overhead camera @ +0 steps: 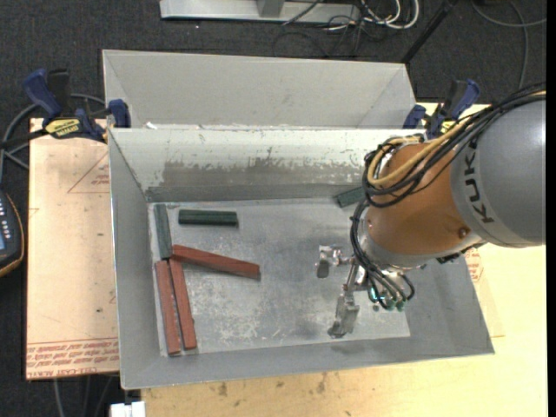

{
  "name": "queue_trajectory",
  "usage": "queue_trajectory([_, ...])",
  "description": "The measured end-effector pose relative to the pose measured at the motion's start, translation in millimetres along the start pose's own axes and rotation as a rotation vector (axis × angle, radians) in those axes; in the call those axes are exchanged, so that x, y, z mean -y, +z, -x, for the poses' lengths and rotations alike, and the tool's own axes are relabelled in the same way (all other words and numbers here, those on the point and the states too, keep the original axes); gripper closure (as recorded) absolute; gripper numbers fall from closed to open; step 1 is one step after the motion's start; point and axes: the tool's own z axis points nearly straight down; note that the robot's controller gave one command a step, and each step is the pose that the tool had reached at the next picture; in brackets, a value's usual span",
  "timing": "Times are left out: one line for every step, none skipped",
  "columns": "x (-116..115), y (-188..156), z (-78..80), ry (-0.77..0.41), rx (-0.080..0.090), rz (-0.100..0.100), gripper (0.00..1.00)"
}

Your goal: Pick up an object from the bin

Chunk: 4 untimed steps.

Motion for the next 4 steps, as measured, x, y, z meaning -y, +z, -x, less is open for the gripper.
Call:
queue_trajectory([-110.0, -91.8, 16.4, -0.002, 0.017, 0.005, 0.00])
queue_trajectory([-189.7, 50.5, 70.2, -0.074, 0.006, 0.001, 0.00])
queue_trajectory([-187.5, 46.1, 71.1, -0.070, 0.009, 0.000, 1.00])
queue_trajectory([-198.4, -110.8, 118.4, -0.082, 0.021, 0.003, 1.00])
